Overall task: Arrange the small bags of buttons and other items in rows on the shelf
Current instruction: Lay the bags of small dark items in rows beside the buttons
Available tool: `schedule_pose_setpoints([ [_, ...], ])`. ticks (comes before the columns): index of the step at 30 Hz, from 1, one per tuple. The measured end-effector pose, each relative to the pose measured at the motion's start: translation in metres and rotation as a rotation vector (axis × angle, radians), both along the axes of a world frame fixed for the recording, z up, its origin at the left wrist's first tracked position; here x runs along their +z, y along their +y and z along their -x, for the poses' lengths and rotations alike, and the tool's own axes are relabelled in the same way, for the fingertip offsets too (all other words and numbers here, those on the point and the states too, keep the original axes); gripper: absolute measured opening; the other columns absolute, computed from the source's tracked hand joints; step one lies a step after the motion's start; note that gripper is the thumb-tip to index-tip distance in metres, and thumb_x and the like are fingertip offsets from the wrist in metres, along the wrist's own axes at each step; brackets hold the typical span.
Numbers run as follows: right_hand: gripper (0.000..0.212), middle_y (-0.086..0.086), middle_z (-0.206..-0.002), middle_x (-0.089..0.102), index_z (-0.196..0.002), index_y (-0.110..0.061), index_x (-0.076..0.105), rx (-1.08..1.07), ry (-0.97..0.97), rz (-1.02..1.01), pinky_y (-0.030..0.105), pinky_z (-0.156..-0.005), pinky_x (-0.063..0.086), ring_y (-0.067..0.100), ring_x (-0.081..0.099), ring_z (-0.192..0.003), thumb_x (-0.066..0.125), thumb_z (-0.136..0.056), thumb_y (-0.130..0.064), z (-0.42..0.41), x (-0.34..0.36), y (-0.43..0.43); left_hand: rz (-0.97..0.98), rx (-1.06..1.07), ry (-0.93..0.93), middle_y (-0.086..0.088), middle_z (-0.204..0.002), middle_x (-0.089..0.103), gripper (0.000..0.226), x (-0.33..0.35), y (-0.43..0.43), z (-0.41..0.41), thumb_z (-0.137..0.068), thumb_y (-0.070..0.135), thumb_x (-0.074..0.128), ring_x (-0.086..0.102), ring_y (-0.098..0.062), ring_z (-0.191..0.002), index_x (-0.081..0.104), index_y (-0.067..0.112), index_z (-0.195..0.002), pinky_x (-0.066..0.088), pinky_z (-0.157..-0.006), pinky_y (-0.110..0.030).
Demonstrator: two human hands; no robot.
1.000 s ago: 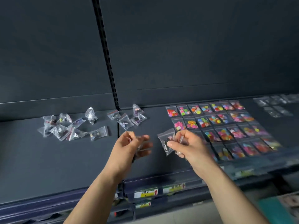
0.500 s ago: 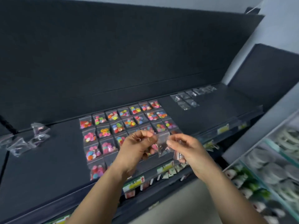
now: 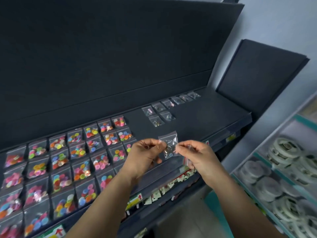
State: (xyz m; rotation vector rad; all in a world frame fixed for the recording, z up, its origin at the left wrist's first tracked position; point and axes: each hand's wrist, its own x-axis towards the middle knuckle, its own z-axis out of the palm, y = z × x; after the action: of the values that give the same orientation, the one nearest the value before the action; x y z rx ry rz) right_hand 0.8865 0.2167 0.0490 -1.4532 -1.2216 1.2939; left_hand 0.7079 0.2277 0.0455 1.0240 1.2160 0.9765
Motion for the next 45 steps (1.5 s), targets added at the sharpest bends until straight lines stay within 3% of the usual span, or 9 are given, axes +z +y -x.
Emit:
schedule_pose_setpoints([
  [4, 0.006, 0.013, -0.080, 0.068, -0.079, -0.022, 0.074, -0.005, -0.017, 0.010, 0.025, -0.048, 0.035, 0.007, 0.041, -0.047, 0.072, -0.084, -0.023, -0.022, -0.005, 0.050, -0.003, 0.004, 0.035, 0.002, -0.076, 0.070, 0.018, -0.007, 0.048, -0.022, -0.085, 0.028, 0.069, 0.055, -0.010, -0.052, 0.071, 0.010, -0.087, 0.038, -0.048, -0.021],
  [11, 0.015, 0.013, -0.077, 0.067, -0.076, -0.017, 0.073, 0.000, -0.025, 0.063, 0.026, -0.047, 0.029, 0.009, 0.035, -0.046, 0.065, -0.089, -0.015, -0.049, -0.014, 0.128, 0.011, 0.022, 0.162, -0.008, -0.090, 0.072, 0.026, -0.016, 0.123, -0.053, -0.086, 0.030, 0.068, 0.056, -0.010, -0.050, 0.069, 0.004, -0.092, 0.040, -0.046, -0.011],
  [17, 0.015, 0.001, -0.069, 0.069, -0.081, -0.010, 0.072, -0.039, -0.073, 0.097, 0.015, -0.040, 0.031, 0.000, 0.040, -0.038, 0.061, -0.091, -0.012, -0.073, -0.031, 0.181, -0.029, 0.112, 0.352, 0.008, -0.084, 0.070, 0.005, -0.037, 0.166, -0.063, -0.087, 0.024, 0.067, 0.058, -0.004, -0.046, 0.071, 0.026, -0.088, 0.053, -0.053, -0.018],
  [22, 0.016, -0.006, -0.069, 0.069, -0.079, -0.011, 0.072, -0.017, -0.151, 0.121, 0.011, -0.041, 0.032, -0.003, 0.045, -0.039, 0.061, -0.091, -0.012, -0.094, -0.051, 0.230, 0.006, 0.214, 0.500, 0.019, -0.087, 0.064, 0.017, -0.062, 0.182, -0.071, -0.087, 0.022, 0.065, 0.069, -0.015, -0.064, 0.070, 0.028, -0.102, 0.059, -0.072, -0.040],
  [26, 0.016, -0.007, -0.067, 0.068, -0.079, -0.009, 0.071, 0.085, -0.192, 0.121, 0.011, -0.040, 0.032, -0.002, 0.044, -0.038, 0.060, -0.090, -0.011, -0.098, -0.065, 0.265, 0.035, 0.267, 0.633, 0.012, -0.098, 0.066, 0.025, -0.070, 0.193, -0.085, -0.087, 0.027, 0.063, 0.068, -0.015, -0.070, 0.066, 0.030, -0.112, 0.057, -0.075, -0.034],
  [29, 0.014, -0.004, -0.078, 0.072, -0.083, -0.010, 0.071, 0.184, -0.223, 0.128, 0.011, -0.043, 0.034, -0.004, 0.046, -0.039, 0.059, -0.091, -0.013, -0.097, -0.072, 0.287, 0.015, 0.250, 0.775, 0.010, -0.115, 0.065, 0.029, -0.071, 0.198, -0.096, -0.089, 0.031, 0.061, 0.068, -0.019, -0.086, 0.062, 0.033, -0.118, 0.052, -0.081, -0.027],
  [35, 0.004, -0.014, -0.073, 0.067, -0.082, -0.018, 0.068, 0.347, -0.440, -0.134, 0.011, -0.054, 0.047, 0.010, 0.064, -0.063, 0.071, -0.083, -0.016, -0.104, -0.082, 0.308, 0.003, 0.308, 0.948, 0.015, -0.134, 0.054, 0.034, -0.076, 0.202, -0.109, -0.090, 0.028, 0.059, 0.060, -0.013, -0.109, 0.060, 0.033, -0.124, 0.047, -0.086, -0.025],
  [39, 0.029, -0.010, -0.081, 0.055, -0.109, -0.025, 0.065, 0.449, -0.584, -0.276, 0.032, -0.069, 0.052, 0.015, 0.062, -0.072, 0.073, -0.081, -0.028, -0.114, -0.091, 0.314, -0.006, 0.361, 0.987, 0.017, -0.134, 0.053, 0.032, -0.078, 0.204, -0.117, -0.089, 0.027, 0.060, 0.058, -0.012, -0.113, 0.062, 0.034, -0.121, 0.047, -0.087, -0.026],
  [45, 0.036, -0.016, -0.092, 0.049, -0.125, -0.032, 0.062, 0.617, -0.742, -0.386, 0.010, -0.057, 0.033, -0.001, 0.047, -0.077, 0.063, -0.089, -0.038, -0.109, -0.094, 0.317, -0.011, 0.393, 1.047, 0.020, -0.133, 0.052, 0.032, -0.082, 0.205, -0.121, -0.089, 0.025, 0.059, 0.058, -0.009, -0.111, 0.063, 0.036, -0.119, 0.049, -0.084, -0.025],
])
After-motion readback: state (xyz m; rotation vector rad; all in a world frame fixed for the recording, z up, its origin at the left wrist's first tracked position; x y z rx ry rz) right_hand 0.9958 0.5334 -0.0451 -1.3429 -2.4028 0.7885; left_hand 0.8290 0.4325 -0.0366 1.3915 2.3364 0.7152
